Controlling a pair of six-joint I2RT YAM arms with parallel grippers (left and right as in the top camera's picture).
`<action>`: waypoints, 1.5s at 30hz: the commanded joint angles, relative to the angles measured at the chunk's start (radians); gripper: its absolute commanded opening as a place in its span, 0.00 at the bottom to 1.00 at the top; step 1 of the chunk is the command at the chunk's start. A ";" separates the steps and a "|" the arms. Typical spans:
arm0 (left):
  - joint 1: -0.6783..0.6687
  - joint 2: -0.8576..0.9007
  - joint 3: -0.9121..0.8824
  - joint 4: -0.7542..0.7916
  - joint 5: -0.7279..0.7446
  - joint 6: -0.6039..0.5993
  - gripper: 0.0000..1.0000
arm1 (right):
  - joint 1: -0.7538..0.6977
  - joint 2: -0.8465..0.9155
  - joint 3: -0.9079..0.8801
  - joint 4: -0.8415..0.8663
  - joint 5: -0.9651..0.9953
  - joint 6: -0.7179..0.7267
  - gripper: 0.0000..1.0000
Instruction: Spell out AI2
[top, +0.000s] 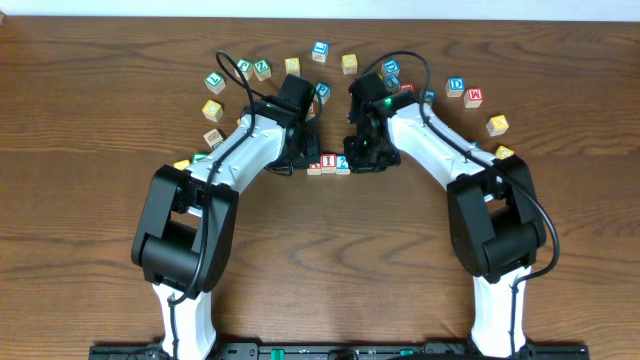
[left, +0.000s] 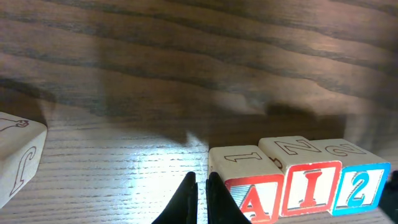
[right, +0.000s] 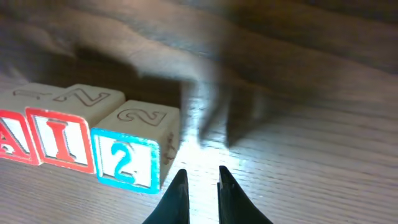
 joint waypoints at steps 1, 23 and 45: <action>0.024 -0.025 -0.003 -0.002 -0.010 0.019 0.08 | -0.021 -0.012 0.039 -0.004 -0.005 -0.012 0.11; 0.140 -0.139 -0.003 -0.003 -0.131 0.047 0.08 | 0.023 -0.015 0.073 0.271 0.005 -0.011 0.08; 0.189 -0.139 -0.003 -0.003 -0.179 0.009 0.08 | 0.098 0.065 0.073 0.319 0.077 0.020 0.01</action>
